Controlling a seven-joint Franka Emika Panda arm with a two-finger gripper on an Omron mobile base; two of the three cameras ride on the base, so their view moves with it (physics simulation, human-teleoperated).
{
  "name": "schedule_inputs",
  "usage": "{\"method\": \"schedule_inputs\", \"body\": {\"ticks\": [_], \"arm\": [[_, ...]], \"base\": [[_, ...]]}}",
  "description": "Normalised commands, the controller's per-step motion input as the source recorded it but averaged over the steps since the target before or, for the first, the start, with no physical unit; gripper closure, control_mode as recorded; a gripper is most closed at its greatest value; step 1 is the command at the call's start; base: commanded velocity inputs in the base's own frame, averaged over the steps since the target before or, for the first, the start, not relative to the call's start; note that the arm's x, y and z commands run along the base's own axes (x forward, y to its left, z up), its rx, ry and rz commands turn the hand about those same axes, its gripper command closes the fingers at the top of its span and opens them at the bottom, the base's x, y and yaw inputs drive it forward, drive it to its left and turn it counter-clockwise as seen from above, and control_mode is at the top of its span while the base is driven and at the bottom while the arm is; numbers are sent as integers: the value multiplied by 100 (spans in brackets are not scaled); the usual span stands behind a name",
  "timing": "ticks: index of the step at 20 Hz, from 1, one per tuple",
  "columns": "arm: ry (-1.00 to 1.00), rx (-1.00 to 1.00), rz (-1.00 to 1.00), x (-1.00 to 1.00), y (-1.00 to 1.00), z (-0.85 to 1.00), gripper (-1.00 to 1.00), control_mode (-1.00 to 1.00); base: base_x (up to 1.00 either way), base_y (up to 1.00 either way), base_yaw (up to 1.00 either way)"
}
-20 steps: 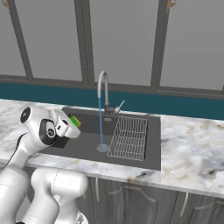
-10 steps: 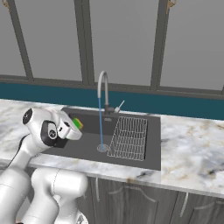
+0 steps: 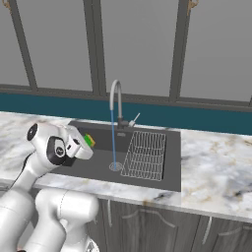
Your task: Soak the sponge with water for a few seconds and then drop it inside the sink.
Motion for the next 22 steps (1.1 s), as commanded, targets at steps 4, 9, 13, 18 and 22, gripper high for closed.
{"method": "schedule_inputs", "body": {"ticks": [4, 9, 13, 18, 22], "arm": [[0, 0, -3, 4, -15, -8, 100, -100], [1, 0, -1, 10, -12, -14, 100, -100], [1, 0, 0, 15, -1, -24, 100, -100], [0, 0, 0, 21, 0, -28, 100, -100], [0, 0, 0, 21, 0, -26, 100, -100]], "base": [[0, 0, 0], [0, 0, 0], [0, 0, 0], [0, 0, 0], [0, 0, 0]]}}
